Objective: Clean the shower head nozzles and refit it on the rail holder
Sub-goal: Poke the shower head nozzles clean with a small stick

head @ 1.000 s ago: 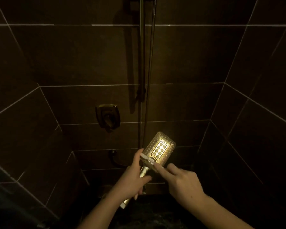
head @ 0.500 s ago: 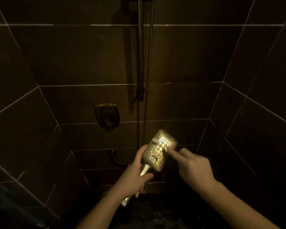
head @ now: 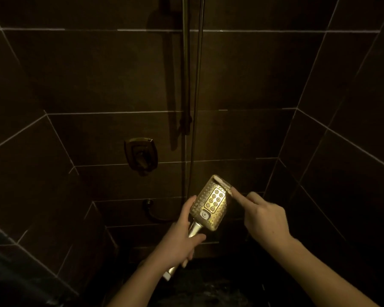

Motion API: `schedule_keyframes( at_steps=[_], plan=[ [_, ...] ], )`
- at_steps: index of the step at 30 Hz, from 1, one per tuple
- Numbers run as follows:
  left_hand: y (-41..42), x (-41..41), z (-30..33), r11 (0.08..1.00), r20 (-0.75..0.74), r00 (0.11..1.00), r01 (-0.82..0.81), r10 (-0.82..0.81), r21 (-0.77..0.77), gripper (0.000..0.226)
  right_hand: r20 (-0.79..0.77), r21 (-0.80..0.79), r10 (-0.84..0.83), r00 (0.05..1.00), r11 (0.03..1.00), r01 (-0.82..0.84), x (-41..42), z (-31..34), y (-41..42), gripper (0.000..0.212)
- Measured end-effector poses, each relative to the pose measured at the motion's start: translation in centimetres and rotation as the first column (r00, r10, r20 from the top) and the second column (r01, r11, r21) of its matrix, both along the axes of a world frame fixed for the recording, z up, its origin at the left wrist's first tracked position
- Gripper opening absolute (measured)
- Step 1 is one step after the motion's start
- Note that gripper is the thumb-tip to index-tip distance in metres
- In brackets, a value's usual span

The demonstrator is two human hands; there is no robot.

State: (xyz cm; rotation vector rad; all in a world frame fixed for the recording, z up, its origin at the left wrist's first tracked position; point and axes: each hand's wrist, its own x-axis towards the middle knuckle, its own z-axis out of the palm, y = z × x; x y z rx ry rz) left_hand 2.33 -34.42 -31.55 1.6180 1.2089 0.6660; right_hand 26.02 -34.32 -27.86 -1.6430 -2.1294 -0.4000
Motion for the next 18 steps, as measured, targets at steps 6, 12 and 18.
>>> schedule_keyframes(
  at_steps=[6, 12, 18],
  plan=[
    [0.1, 0.1, -0.4, 1.000, 0.005, 1.000, -0.005, 0.006, -0.020, 0.101, 0.080, -0.101, 0.252, 0.965, 0.965, -0.243, -2.0, -2.4, -2.9, 0.072],
    [0.2, -0.2, -0.1, 0.999, -0.006, 1.000, 0.029, -0.029, -0.029, 0.100, 0.011, -0.032, 0.063, 0.998, 0.997, -0.063, 0.3, 0.1, -0.4, 0.072],
    [1.3, -2.1, 2.6, 0.955, -0.118, 0.950, 0.279, -0.290, -0.100, 0.097, 0.189, -0.188, 0.435, 0.880, 0.896, -0.403, 0.9, -0.1, -2.7, 0.063]
  ],
)
